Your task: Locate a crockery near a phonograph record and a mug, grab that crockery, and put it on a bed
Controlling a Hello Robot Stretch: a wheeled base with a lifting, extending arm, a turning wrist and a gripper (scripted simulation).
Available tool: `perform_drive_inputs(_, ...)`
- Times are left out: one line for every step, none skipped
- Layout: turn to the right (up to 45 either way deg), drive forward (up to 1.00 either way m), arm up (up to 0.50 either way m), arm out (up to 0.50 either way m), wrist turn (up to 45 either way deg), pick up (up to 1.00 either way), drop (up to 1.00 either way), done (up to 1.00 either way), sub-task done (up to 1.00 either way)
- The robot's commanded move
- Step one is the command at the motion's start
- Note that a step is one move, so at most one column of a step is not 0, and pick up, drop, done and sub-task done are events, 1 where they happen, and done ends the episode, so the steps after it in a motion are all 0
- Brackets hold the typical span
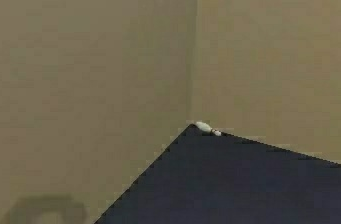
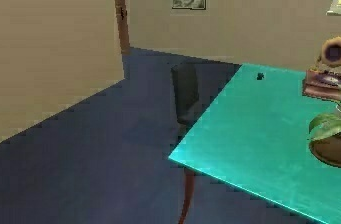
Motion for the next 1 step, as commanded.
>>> perform_drive_inputs(45.0, 0.00, 0.00, 0.00, 0.0, 0.00, 0.00, 0.00, 0.00)
